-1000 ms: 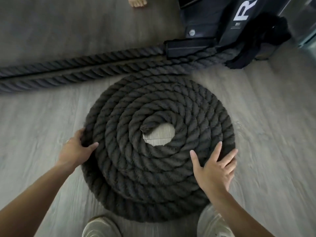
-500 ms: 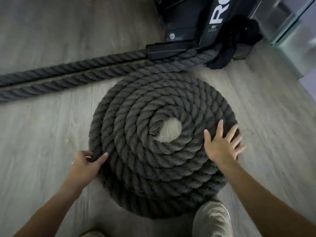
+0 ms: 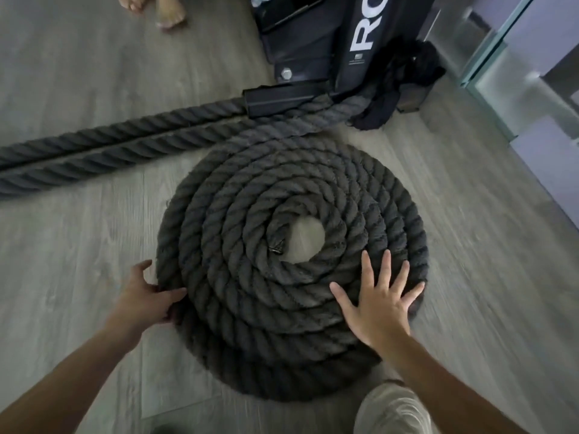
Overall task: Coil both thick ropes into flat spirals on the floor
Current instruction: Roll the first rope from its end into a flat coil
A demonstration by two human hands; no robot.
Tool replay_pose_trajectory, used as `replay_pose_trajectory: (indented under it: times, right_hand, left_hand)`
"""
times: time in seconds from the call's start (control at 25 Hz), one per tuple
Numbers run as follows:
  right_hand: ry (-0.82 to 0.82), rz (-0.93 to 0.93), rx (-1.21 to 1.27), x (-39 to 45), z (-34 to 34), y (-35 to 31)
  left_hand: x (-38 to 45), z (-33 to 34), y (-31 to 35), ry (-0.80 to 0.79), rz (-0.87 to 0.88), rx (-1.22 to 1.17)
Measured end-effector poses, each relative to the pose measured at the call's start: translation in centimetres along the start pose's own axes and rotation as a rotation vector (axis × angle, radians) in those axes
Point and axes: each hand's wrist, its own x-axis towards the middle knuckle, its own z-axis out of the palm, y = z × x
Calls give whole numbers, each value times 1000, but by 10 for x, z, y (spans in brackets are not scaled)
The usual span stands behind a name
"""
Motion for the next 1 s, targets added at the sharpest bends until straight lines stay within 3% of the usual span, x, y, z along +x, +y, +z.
replay_pose_trajectory:
  times: [0.2,0.32,0.48,0.72,0.88,1.0]
  right_hand:
    - [1,-110,-49,71,-32,89]
    - [-13,-41,-30,84,-54,114]
    - [72,213,262,9,-4,83]
    - [95,124,123,15,2,98]
    - [117,-6,65,72,-27,175]
    - [68,143,96,103,-58,200]
  left_hand:
    - [-34,53,-14,-202,-17,192]
    - [-29,61,5,-296,-46,344]
    - [-8,52,46,-226,53,314]
    - [-4,84,61,-119,64,302]
    - [-44,128,62,-314,-39,344]
    - [-53,152,71,-438,15,566]
